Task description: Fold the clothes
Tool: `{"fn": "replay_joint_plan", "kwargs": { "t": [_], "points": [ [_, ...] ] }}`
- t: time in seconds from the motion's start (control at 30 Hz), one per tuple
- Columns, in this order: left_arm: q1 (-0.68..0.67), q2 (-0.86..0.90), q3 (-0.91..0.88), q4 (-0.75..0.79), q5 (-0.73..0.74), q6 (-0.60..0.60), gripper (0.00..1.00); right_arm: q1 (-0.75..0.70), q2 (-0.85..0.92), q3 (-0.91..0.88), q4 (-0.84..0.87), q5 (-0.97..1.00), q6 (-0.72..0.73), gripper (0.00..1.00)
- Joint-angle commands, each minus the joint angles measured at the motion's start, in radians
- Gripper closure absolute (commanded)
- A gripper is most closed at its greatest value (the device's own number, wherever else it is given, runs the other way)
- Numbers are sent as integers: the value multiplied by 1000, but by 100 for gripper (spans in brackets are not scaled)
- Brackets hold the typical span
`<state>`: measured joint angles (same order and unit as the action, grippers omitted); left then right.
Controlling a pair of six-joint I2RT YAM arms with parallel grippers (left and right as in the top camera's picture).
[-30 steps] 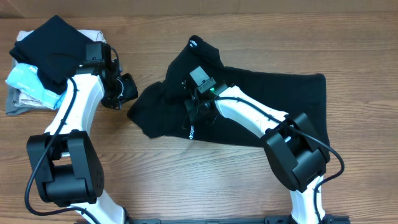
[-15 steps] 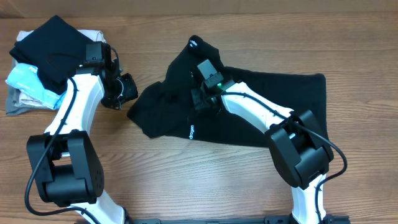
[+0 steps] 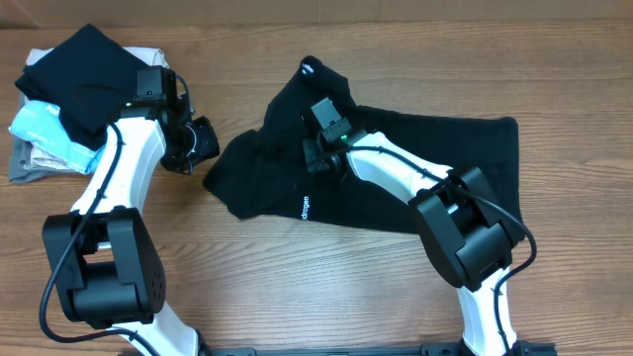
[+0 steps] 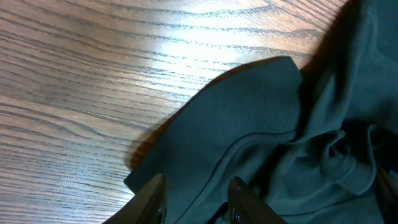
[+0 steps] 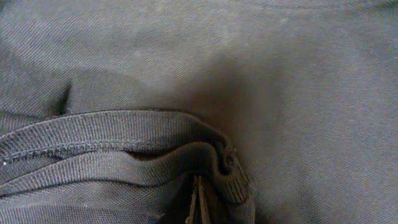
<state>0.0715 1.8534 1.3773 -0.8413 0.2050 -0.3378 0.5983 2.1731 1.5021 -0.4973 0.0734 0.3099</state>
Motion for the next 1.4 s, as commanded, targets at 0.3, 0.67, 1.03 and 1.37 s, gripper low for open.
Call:
{"fn": "replay_joint_plan", "kwargs": {
  "t": [0.3, 0.67, 1.03, 1.37],
  "points": [
    [-6, -11, 21, 2, -6, -6, 64, -33, -74, 90, -32, -102, 35, 60],
    [-6, -11, 21, 1, -6, -6, 64, -20, -108, 96, -104, -382, 37, 71],
    [-6, -11, 21, 2, -6, -6, 64, 52, -85, 69, -97, -332, 55, 96],
    [-6, -11, 18, -1, -6, -6, 64, 63, -56, 69, 9, -89, 55, 95]
  ]
}}
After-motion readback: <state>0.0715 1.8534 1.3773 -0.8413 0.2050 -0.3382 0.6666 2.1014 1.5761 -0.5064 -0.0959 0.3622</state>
